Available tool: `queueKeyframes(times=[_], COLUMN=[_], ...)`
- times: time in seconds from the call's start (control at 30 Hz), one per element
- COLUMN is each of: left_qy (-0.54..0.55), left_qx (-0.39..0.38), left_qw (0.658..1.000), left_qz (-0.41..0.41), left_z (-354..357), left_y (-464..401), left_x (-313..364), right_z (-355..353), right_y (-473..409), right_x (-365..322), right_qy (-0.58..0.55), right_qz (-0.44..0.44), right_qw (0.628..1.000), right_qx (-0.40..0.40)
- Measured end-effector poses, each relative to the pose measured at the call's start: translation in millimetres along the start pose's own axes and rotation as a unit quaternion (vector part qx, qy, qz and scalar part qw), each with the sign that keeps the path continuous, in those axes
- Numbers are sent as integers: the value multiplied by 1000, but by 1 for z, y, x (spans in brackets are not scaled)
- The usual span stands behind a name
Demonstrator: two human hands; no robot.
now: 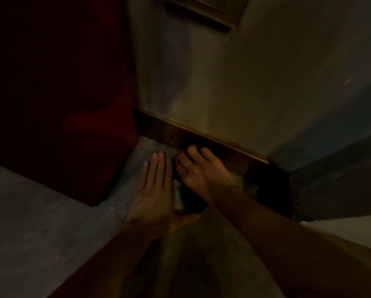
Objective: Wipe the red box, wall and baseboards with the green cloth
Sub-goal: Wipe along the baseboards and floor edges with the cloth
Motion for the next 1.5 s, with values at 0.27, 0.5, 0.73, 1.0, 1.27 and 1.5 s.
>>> queueKeyframes(times=[0.27, 0.5, 0.73, 1.0, 1.27, 1.5], left_qy=[51, 60, 69, 76, 91, 102], left_qx=[29, 32, 40, 36, 46, 57], left_qw=[998, 998, 996, 996, 994, 992], left_qz=[11, 15, 29, 29, 31, 36], left_z=[-7, -3, -6, -5, -7, -7], left_y=[-20, -16, -16, -16, -15, -14], left_x=[9, 7, 10, 9, 9, 8], right_z=[10, 16, 23, 31, 39, 31], right_y=[0, 12, 27, 41, 63, 84], right_x=[21, 20, 27, 30, 38, 54], right_qy=[31, 11, 25, 40, 1, -8], right_qz=[21, 22, 44, 43, 32, 92], right_qw=[998, 993, 988, 977, 954, 943], right_qx=[-43, -115, -146, -204, -300, -320])
Point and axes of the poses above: each hand's wrist, its own y-axis away from the middle knuckle, its own z-axis out of the palm, x = y × z, the point moved 8 cm from there along -y, towards the middle knuckle, and after that the axes turned 13 degrees about y, right-handed, at the moved point
